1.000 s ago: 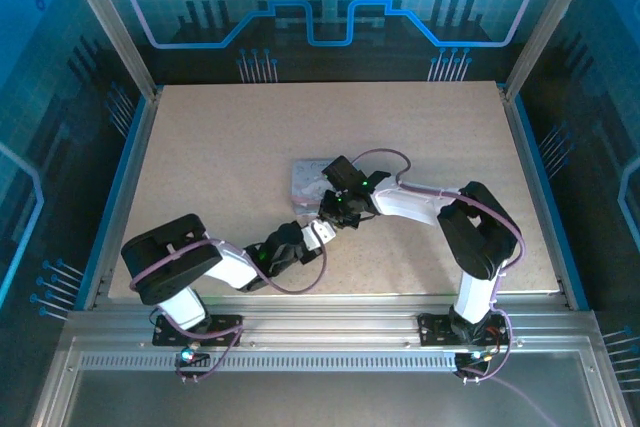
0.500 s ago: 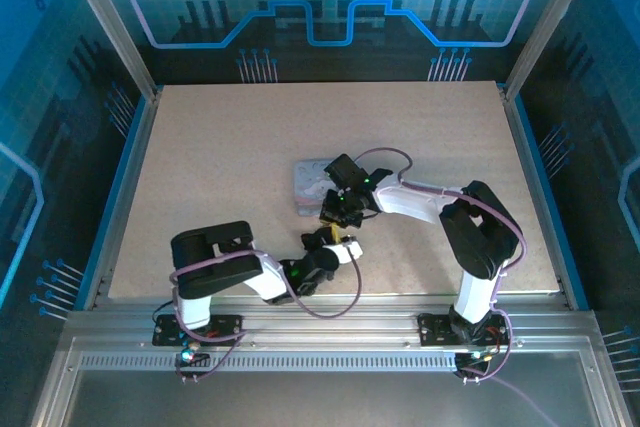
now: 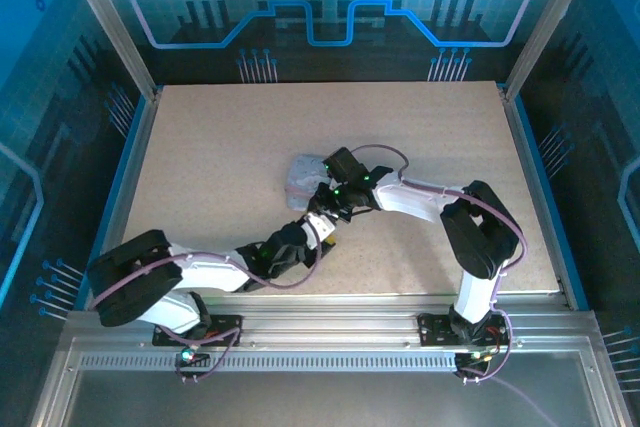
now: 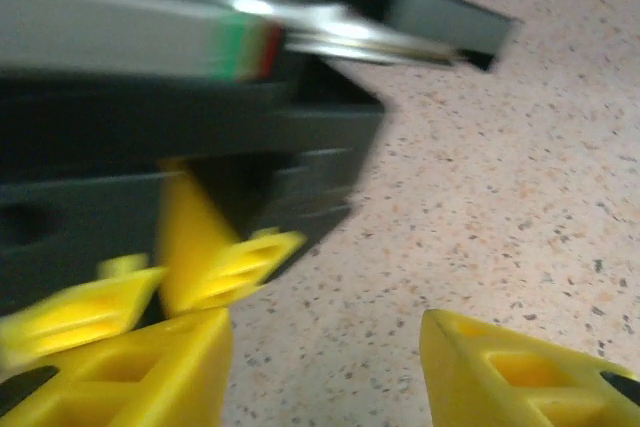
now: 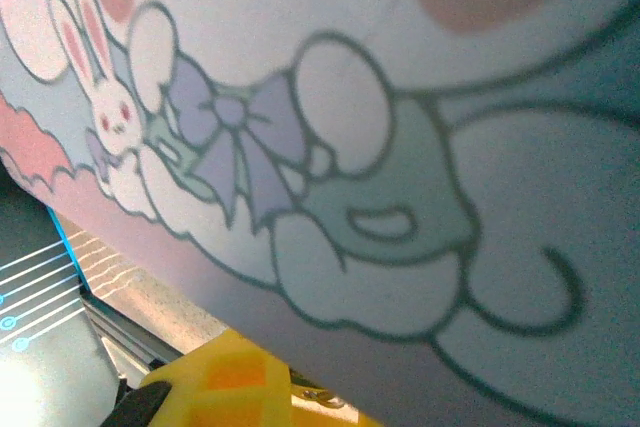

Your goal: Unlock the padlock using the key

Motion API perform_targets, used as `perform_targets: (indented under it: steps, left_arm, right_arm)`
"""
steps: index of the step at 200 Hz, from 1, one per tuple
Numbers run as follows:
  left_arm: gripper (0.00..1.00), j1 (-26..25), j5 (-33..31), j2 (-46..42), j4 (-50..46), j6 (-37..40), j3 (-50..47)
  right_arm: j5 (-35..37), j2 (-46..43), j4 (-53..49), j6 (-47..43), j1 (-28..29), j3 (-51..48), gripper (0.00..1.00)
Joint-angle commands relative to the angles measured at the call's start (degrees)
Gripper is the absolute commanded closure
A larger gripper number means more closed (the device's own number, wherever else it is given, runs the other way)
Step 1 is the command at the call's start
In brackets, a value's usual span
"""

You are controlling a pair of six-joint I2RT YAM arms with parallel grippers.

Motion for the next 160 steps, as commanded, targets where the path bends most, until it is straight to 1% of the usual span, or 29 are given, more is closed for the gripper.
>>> perform_targets:
  steps: [1, 24, 40, 63, 78, 114, 140, 160]
  left_arm:
    - [0.42, 6.5, 8.3, -5.7, -4.6, -12.4, -2.4]
    - [0.38, 13.9, 19.1, -11.6, -6.5, -20.4, -4.8]
    - [0.37, 19.0, 26.0, -13.8, -7.0, -24.9, -6.1]
    - [0.38, 24.2, 34.0, -13.1, -5.3, -29.0, -7.5]
    - [0.43, 26.4, 38.2, -10.7, -1.2, -31.2, -8.5]
    - [0.55, 26.8, 40.8, -4.8, 8.2, -34.7, -9.7]
    - [0.61, 26.8, 40.8, -1.6, 15.0, -37.2, -10.5]
    - [0.63, 26.8, 40.2, -0.3, 17.6, -38.3, -11.0]
  right_arm:
    - [-2.8, -1.0, -2.6, 0.3, -0.2, -1.8, 1.00]
    - [-2.9, -1.6, -1.9, 0.4, -0.7, -2.5, 1.00]
    - [-3.2, -1.7, -1.0, 0.5, -0.9, -2.9, 1.00]
    - [-3.8, -1.7, 0.4, 1.0, -1.1, -3.6, 1.00]
    - [-4.2, -1.8, 1.3, 1.6, -1.1, -4.1, 1.00]
    - [-4.7, -1.7, 2.7, 2.5, -1.0, -4.8, 1.00]
    - [-4.8, -1.9, 3.4, 3.0, -1.1, -5.3, 1.00]
    - [-4.9, -1.9, 3.8, 3.2, -1.1, -5.4, 1.00]
